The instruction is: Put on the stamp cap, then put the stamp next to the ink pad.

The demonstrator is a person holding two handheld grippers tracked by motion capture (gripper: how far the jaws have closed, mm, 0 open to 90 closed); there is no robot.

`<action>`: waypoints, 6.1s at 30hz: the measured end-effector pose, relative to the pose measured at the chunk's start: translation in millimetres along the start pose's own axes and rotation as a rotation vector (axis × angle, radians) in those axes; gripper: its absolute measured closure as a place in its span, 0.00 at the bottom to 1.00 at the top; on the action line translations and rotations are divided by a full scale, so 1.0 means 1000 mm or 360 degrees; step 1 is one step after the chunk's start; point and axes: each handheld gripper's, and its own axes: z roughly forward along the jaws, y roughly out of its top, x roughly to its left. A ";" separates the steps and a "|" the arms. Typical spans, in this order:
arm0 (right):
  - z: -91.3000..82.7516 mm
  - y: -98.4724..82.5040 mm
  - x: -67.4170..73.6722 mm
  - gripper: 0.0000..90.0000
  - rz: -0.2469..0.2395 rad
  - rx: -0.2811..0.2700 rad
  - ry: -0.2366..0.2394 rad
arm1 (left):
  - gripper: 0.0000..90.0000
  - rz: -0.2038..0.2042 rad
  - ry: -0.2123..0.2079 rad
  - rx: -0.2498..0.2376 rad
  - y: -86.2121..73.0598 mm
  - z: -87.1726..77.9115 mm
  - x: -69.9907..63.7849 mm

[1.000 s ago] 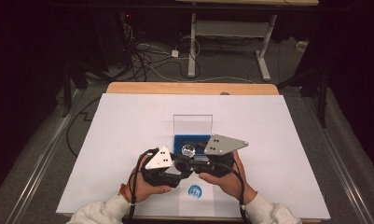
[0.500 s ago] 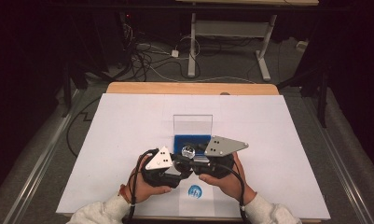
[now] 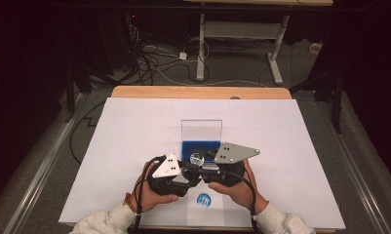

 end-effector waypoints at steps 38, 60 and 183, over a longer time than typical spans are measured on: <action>0.001 -0.011 0.006 0.64 -0.0078 0.0041 -0.0001 | 0.41 0.0010 0.0002 0.0119 -0.001 0.001 -0.003; 0.005 -0.018 0.007 0.64 -0.0067 0.0092 0.0030 | 0.41 0.0064 0.0013 0.0185 -0.004 0.003 -0.008; -0.090 -0.007 -0.094 0.64 0.0085 0.0266 -0.0570 | 0.18 -0.0102 0.0521 0.0216 -0.092 -0.083 0.018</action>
